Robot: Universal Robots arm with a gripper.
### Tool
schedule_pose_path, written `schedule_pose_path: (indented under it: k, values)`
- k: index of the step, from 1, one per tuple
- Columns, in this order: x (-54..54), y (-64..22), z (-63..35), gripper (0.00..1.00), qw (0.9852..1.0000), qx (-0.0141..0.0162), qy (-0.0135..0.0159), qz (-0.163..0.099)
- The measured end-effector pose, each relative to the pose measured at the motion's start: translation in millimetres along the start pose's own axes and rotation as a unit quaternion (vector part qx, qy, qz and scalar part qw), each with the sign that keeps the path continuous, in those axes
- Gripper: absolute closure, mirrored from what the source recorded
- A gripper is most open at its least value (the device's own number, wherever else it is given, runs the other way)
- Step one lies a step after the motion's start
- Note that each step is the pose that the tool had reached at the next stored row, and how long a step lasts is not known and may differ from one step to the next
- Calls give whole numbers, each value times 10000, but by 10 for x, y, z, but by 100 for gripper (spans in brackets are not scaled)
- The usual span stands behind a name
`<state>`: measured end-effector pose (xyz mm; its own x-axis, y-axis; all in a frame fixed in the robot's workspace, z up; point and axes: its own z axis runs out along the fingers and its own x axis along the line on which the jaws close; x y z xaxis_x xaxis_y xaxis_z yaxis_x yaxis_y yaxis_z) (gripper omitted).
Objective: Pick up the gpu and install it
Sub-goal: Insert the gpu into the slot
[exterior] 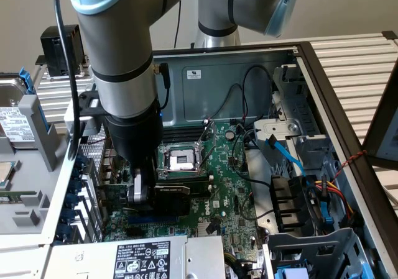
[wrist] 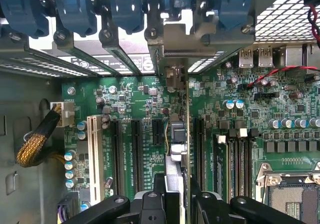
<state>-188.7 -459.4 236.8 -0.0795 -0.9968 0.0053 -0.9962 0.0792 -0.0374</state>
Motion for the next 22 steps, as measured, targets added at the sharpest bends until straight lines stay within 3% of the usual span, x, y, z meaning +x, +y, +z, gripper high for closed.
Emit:
schedule_pose_path:
  k: [14, 22]
  values:
    - [1, 10, 8, 72, 10000, 49, -3, 0]
    - [1, 22, 10, 72, 10000, 52, -3, 2]
